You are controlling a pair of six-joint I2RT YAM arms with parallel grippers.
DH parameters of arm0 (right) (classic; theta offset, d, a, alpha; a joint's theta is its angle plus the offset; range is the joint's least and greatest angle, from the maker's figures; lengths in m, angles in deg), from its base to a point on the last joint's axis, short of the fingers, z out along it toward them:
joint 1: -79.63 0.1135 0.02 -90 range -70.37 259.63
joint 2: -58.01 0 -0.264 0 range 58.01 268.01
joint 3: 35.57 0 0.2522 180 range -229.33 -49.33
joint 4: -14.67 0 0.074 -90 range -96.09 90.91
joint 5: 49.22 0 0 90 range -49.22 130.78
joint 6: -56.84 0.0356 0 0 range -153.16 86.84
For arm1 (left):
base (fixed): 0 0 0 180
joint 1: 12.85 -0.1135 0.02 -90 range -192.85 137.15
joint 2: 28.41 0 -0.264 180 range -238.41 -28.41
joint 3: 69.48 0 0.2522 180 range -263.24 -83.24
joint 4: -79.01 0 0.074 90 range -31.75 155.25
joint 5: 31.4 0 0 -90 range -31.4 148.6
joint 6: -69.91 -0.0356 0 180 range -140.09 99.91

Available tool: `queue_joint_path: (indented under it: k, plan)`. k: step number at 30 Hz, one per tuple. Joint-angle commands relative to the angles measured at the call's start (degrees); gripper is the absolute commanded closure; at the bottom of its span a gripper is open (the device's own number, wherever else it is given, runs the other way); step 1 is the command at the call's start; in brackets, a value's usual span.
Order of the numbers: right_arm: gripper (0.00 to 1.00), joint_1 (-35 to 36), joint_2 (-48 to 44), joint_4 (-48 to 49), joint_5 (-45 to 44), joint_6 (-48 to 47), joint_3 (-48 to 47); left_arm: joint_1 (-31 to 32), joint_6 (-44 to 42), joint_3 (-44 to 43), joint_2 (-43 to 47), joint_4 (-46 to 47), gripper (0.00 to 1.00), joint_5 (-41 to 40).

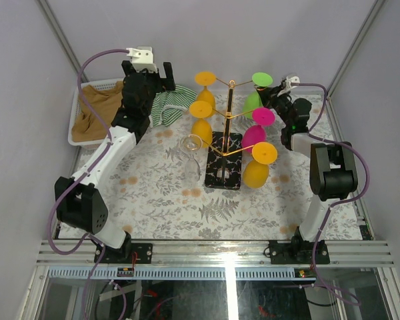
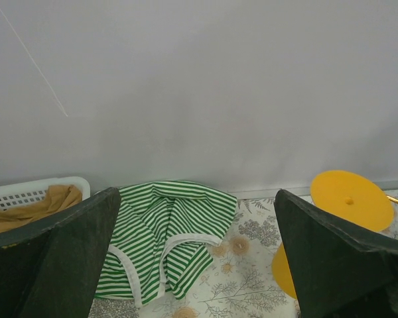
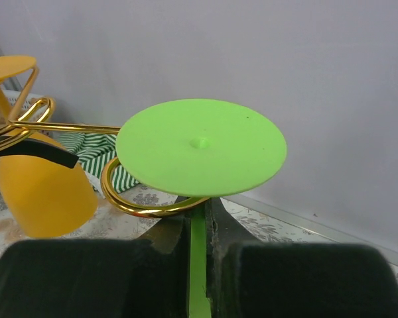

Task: Place the wine glass upside down on the wine glass rack
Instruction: Turn the wine glass upside down at the wine rack.

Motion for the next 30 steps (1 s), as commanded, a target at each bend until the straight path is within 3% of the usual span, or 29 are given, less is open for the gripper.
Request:
queue_joint_path:
  k: [1,21,30]
  plan:
    - [0.93,-0.10,-0.59,2.91,-3.07,-2.15,-1.62,-0.53,0.67,-2.47,-0.56,1.56,0.00,0.79]
    - [0.90,-0.10,-9.10,1.99,-1.90,-6.19,7.99,-0.56,1.53,-2.42,-0.62,1.57,0.00,1.22]
    - [0.67,-0.15,-10.82,3.52,0.54,-4.90,10.10,-0.56,1.67,-2.68,-0.99,1.41,0.00,1.33]
